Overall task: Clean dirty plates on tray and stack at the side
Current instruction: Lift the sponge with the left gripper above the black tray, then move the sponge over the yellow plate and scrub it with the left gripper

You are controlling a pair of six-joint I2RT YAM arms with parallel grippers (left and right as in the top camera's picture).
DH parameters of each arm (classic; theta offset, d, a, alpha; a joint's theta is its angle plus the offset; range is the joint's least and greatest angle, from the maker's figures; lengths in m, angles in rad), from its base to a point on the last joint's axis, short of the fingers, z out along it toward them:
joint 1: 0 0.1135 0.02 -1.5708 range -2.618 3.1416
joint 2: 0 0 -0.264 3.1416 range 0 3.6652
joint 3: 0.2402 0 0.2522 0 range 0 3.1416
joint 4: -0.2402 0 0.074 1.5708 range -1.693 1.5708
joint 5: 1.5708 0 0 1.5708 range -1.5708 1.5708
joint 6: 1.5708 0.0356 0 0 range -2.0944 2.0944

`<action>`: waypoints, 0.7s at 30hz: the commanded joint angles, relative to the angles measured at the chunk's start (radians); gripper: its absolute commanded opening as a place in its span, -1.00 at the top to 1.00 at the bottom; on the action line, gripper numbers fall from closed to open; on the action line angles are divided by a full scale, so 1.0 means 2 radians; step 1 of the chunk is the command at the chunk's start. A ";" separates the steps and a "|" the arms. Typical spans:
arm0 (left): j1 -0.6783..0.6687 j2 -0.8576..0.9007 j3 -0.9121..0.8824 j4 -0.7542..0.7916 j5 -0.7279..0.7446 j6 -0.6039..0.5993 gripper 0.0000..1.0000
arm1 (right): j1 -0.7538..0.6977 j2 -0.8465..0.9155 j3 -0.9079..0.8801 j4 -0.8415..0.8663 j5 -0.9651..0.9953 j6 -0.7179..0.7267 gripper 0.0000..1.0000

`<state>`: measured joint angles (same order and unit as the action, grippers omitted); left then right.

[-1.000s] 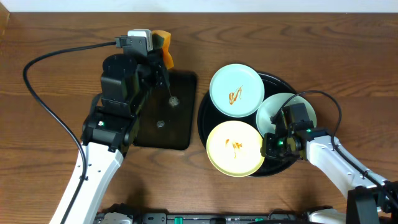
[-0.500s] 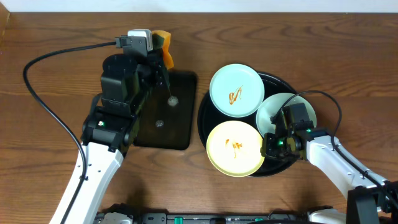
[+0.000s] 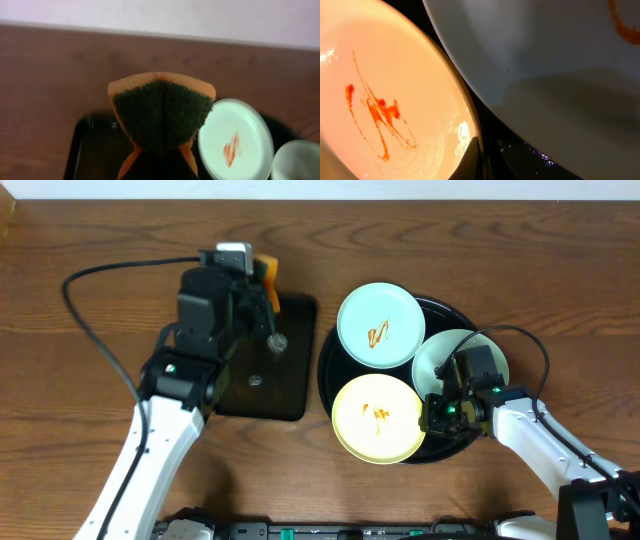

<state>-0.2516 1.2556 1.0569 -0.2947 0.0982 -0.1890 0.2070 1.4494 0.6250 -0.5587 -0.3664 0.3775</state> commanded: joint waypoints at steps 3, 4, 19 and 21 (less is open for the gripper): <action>-0.001 0.057 0.014 -0.044 -0.001 -0.026 0.85 | 0.002 0.002 -0.004 0.000 -0.002 0.002 0.98; -0.001 0.063 0.014 -0.048 -0.001 -0.032 0.85 | 0.002 0.002 -0.004 -0.001 -0.002 0.002 0.98; -0.003 0.212 0.014 -0.110 0.075 -0.077 0.85 | 0.002 0.002 -0.004 -0.003 -0.002 0.002 0.98; -0.008 0.219 0.014 -0.116 0.075 -0.077 0.85 | 0.002 0.002 -0.004 -0.003 -0.002 0.002 0.98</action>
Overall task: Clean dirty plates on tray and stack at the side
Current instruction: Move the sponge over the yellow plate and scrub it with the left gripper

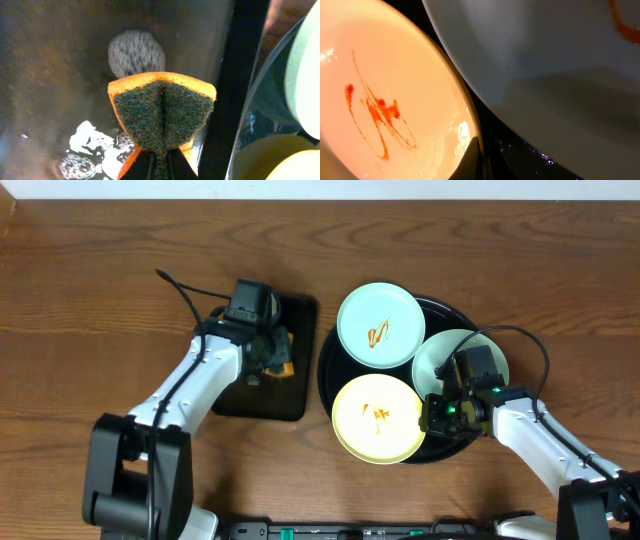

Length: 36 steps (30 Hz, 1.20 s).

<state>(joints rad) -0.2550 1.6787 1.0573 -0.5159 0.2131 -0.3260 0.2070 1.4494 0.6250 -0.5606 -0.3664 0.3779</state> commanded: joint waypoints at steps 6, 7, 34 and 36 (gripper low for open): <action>-0.041 0.022 0.012 -0.011 0.017 -0.008 0.85 | 0.002 0.002 -0.004 -0.002 -0.002 0.002 0.98; -0.045 0.023 0.012 -0.011 0.016 -0.008 0.85 | 0.002 0.002 -0.004 -0.002 -0.002 0.002 0.98; -0.068 -0.076 0.014 0.002 0.015 0.025 0.85 | 0.002 0.002 -0.004 -0.002 -0.002 0.002 0.98; -0.072 -0.089 0.014 0.002 0.028 0.019 0.85 | 0.002 0.002 -0.004 -0.002 -0.002 0.002 0.98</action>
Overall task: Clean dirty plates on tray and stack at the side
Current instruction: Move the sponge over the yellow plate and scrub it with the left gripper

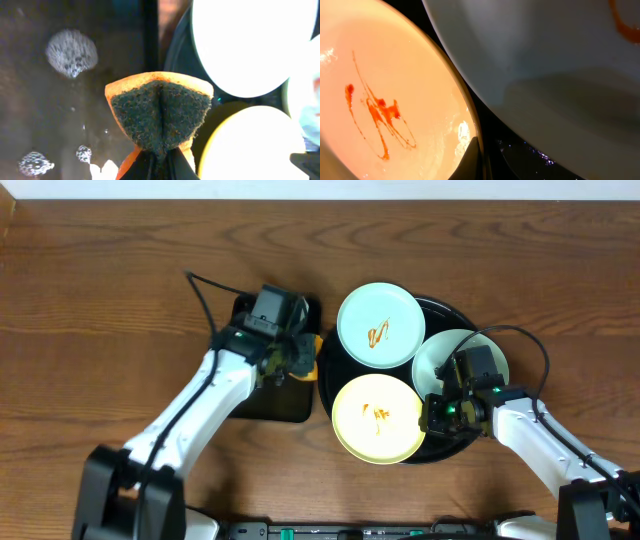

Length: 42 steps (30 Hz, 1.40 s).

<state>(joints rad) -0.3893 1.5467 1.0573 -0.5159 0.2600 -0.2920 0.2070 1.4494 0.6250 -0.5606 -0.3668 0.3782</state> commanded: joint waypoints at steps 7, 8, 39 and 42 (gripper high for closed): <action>-0.056 -0.023 0.013 0.016 0.063 -0.054 0.85 | 0.002 0.002 -0.004 -0.002 -0.002 0.002 0.98; -0.071 -0.019 0.013 0.023 0.062 -0.061 0.85 | 0.002 0.002 -0.004 -0.002 -0.002 0.001 0.98; -0.237 0.131 0.014 0.035 -0.133 -0.095 0.85 | 0.002 0.002 -0.004 -0.002 -0.002 0.002 0.98; -0.226 0.120 0.017 0.021 -0.132 -0.093 0.85 | 0.002 0.002 -0.004 -0.002 -0.002 0.002 0.98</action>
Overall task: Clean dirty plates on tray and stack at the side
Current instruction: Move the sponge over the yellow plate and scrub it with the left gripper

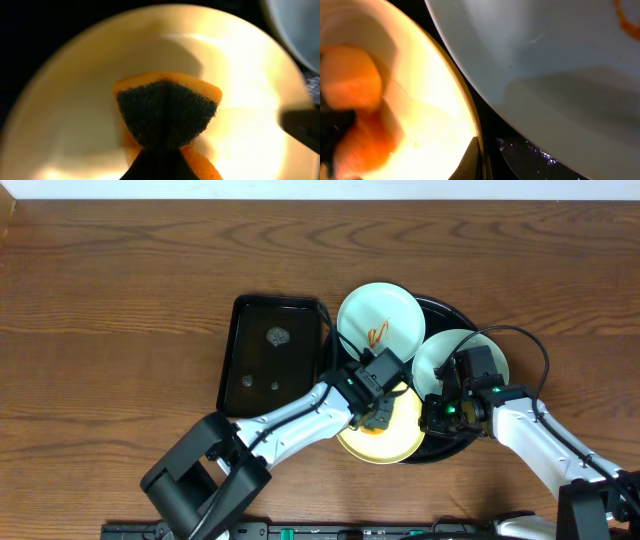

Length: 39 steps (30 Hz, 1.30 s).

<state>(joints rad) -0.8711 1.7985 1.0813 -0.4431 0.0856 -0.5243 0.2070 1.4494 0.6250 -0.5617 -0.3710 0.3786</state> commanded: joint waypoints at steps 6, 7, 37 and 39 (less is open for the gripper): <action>0.017 -0.065 0.005 -0.021 -0.009 0.030 0.84 | 0.002 0.002 -0.004 -0.002 0.000 0.001 0.98; 0.017 -0.074 0.005 -0.021 -0.009 0.030 0.85 | 0.002 0.002 -0.004 -0.002 0.000 0.001 0.98; -0.027 -0.008 0.002 -0.004 -0.051 0.021 0.85 | 0.002 0.002 -0.004 -0.003 0.000 0.001 0.98; -0.006 -0.016 0.002 -0.019 -0.078 0.032 0.85 | 0.002 0.002 -0.004 -0.003 0.000 0.001 0.98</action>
<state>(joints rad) -0.9363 1.7855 1.0828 -0.4515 0.0662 -0.5076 0.2070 1.4494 0.6250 -0.5640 -0.3706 0.3786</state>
